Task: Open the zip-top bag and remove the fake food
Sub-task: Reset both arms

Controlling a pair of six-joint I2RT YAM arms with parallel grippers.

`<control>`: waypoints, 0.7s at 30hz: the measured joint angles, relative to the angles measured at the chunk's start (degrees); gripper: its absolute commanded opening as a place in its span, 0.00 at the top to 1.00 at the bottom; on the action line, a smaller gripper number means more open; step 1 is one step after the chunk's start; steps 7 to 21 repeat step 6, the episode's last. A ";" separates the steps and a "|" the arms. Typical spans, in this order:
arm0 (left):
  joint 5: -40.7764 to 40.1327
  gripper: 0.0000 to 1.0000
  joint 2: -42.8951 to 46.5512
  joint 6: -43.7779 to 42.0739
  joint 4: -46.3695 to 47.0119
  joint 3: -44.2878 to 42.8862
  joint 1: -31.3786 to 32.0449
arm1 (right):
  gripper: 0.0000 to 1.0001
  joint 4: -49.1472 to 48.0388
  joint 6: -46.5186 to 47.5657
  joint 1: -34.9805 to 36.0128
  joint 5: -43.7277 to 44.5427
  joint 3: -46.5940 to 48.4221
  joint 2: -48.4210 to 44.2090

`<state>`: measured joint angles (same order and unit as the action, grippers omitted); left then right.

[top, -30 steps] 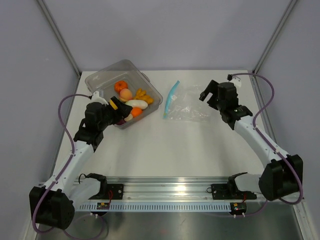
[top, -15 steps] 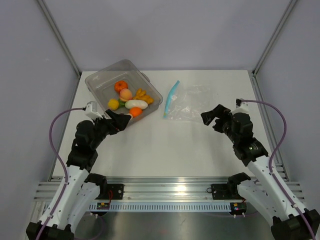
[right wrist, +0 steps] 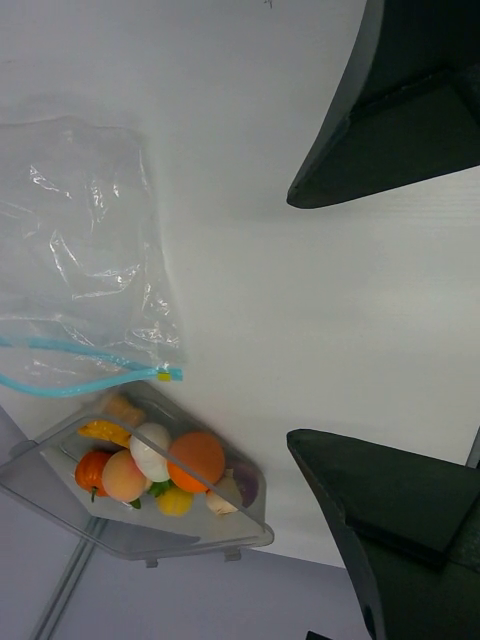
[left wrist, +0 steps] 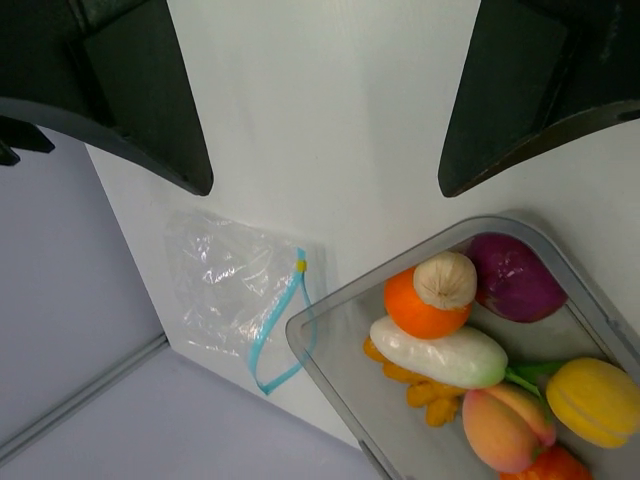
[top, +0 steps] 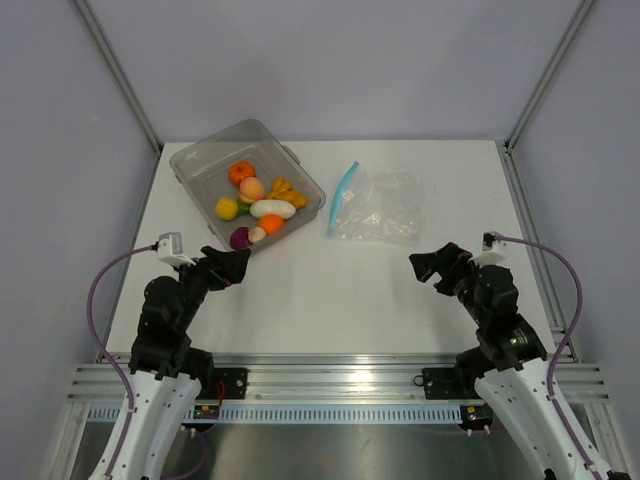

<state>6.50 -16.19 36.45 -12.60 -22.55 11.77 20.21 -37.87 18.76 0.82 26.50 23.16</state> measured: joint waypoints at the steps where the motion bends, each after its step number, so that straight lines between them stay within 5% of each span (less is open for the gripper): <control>1: -0.66 0.01 0.68 -0.15 -0.33 0.00 0.00 | 0.01 0.39 -0.13 0.00 -0.02 -0.44 -0.90; 21: -3.34 0.01 2.64 -0.85 -2.08 0.00 0.00 | 0.01 1.44 -0.83 0.00 -0.02 -0.72 -1.20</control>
